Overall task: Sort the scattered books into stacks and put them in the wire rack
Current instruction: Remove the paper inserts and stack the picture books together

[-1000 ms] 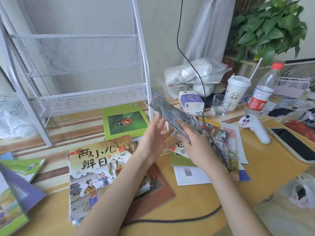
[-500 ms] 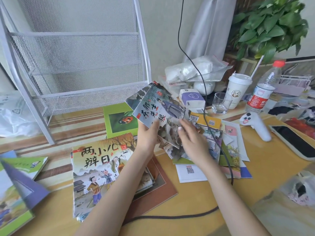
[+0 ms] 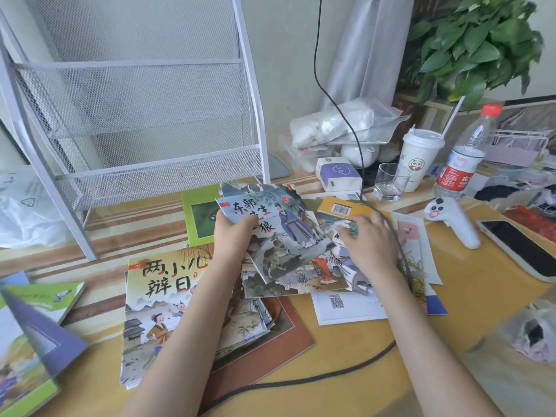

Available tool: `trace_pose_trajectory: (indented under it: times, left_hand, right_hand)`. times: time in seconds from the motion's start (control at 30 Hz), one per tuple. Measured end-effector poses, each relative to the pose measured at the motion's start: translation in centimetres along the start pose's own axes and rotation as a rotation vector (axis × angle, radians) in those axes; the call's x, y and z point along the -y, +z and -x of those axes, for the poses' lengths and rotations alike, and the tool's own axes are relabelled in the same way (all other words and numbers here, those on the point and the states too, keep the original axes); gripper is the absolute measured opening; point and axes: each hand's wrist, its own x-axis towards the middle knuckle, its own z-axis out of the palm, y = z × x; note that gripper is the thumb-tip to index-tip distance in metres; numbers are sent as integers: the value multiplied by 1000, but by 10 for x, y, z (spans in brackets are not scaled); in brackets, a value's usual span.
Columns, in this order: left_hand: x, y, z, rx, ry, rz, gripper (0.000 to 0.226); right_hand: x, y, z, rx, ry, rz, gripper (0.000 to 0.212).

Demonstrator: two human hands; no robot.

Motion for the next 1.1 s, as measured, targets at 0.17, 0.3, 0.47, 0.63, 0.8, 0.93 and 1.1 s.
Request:
trace_pose_trajectory:
  times: [0.17,0.3,0.47,0.63,0.8,0.93,1.1]
  left_hand:
    - [-3,-1,3,48,2,-24,17]
    - [-6,-7,1,13,-44,4,19]
    - [-7,-14,1,24,-31,41,20]
    - [-10,-2,12,110,14,67,26]
    - [-6,3,15,165,33,59,27]
    - [-7,3,14,187,63,113,34]
    - [-18,8,20,133,149,136,81]
  right_hand:
    - [2,-7,-2,15,79,-16,56]
    - [9,-18,-1,-172,233,-48,50]
    - [12,-25,1,-276,340,-293,26]
    - [32,-16,9,-117,181,-559,26]
    - [51,-21,18,168,251,-947,58]
    - [40,-14,16,203,156,-1031,49]
    - [43,-31,20,-28,-5,-1205,33]
